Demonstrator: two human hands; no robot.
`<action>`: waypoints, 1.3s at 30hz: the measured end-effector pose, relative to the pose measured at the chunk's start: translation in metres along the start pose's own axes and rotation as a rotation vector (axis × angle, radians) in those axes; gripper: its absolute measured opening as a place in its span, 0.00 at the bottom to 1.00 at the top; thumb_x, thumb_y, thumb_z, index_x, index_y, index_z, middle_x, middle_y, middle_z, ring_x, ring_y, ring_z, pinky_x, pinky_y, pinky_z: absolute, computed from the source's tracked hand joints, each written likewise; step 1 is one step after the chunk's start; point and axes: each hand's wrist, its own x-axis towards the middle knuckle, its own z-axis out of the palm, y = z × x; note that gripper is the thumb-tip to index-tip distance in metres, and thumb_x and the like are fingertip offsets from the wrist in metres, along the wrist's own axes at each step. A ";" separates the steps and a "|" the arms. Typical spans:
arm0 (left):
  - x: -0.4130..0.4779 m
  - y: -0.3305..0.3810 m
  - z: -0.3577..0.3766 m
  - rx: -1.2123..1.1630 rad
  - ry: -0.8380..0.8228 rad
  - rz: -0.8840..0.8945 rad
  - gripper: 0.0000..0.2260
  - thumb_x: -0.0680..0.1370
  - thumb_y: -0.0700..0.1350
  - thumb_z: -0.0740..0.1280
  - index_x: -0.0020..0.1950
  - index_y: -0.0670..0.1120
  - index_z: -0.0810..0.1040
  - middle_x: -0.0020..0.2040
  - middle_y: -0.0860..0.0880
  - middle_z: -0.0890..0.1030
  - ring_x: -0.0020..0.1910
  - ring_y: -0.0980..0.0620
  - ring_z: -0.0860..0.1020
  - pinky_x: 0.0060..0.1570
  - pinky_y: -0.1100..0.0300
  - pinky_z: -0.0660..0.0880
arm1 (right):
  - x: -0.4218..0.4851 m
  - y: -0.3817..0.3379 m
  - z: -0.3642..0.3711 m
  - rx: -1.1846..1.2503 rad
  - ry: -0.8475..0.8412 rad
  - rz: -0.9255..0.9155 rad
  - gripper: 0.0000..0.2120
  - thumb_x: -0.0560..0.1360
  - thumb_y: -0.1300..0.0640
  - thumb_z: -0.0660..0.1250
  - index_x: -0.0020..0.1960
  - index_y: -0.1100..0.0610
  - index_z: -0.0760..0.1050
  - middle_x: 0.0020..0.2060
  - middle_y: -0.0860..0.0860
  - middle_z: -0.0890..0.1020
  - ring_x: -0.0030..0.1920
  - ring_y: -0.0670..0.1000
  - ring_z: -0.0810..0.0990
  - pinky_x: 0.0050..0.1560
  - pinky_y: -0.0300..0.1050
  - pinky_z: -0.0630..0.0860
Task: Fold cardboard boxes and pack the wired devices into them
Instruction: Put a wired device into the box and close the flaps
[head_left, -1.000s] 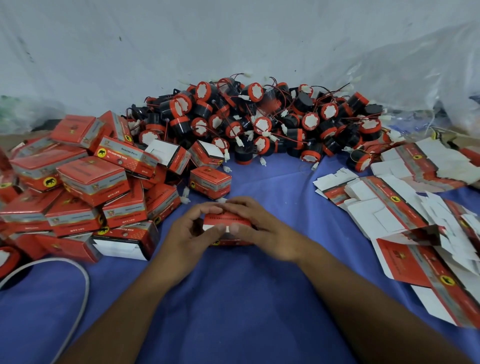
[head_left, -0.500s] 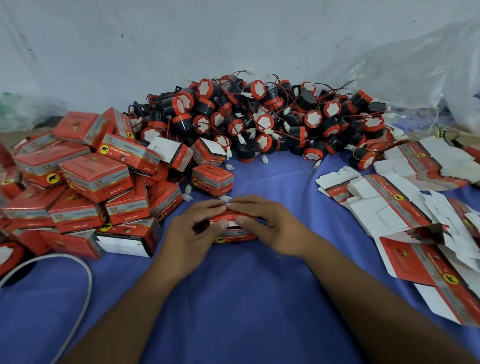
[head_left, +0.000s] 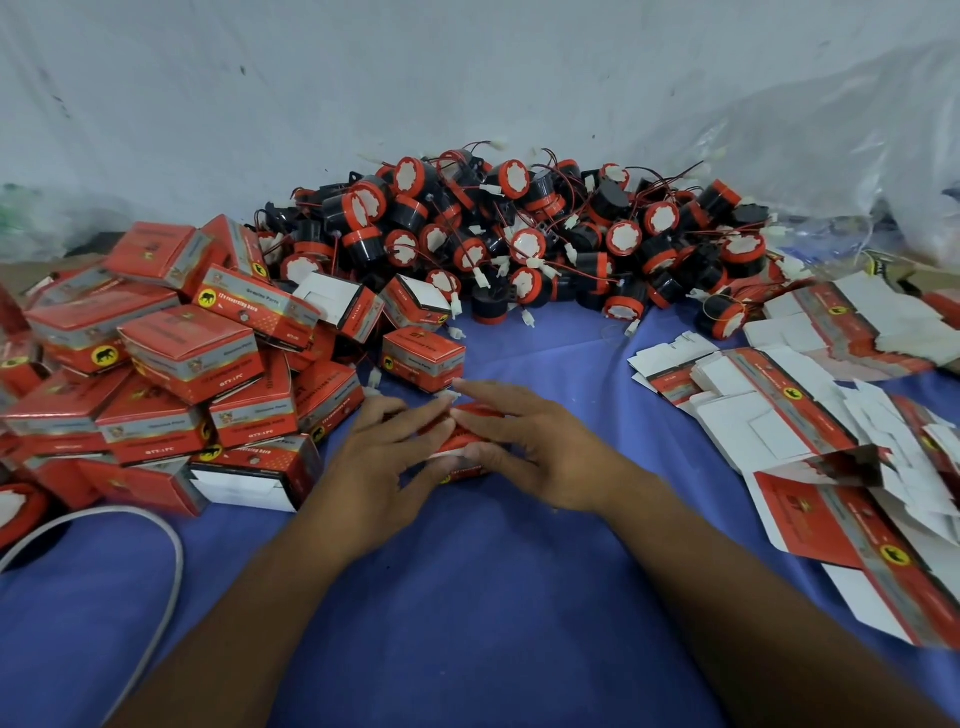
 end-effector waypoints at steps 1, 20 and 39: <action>0.000 -0.001 0.001 0.036 0.009 0.026 0.18 0.78 0.49 0.66 0.61 0.38 0.82 0.66 0.46 0.79 0.50 0.42 0.75 0.50 0.50 0.77 | 0.000 0.001 -0.002 -0.017 -0.028 -0.004 0.18 0.81 0.54 0.68 0.68 0.60 0.77 0.75 0.55 0.69 0.75 0.52 0.67 0.74 0.49 0.66; -0.005 0.006 0.011 -0.006 0.079 0.031 0.15 0.78 0.44 0.64 0.56 0.36 0.84 0.60 0.42 0.82 0.66 0.42 0.76 0.67 0.49 0.73 | -0.010 -0.002 0.007 0.147 0.160 0.067 0.14 0.75 0.63 0.74 0.59 0.64 0.83 0.71 0.58 0.73 0.69 0.53 0.75 0.68 0.50 0.74; -0.009 0.000 -0.004 -0.637 0.136 -0.541 0.10 0.80 0.54 0.60 0.60 0.61 0.75 0.55 0.60 0.81 0.51 0.54 0.82 0.48 0.59 0.80 | -0.007 0.004 0.006 0.162 0.057 0.289 0.27 0.72 0.51 0.78 0.67 0.55 0.75 0.60 0.46 0.80 0.60 0.44 0.77 0.64 0.45 0.74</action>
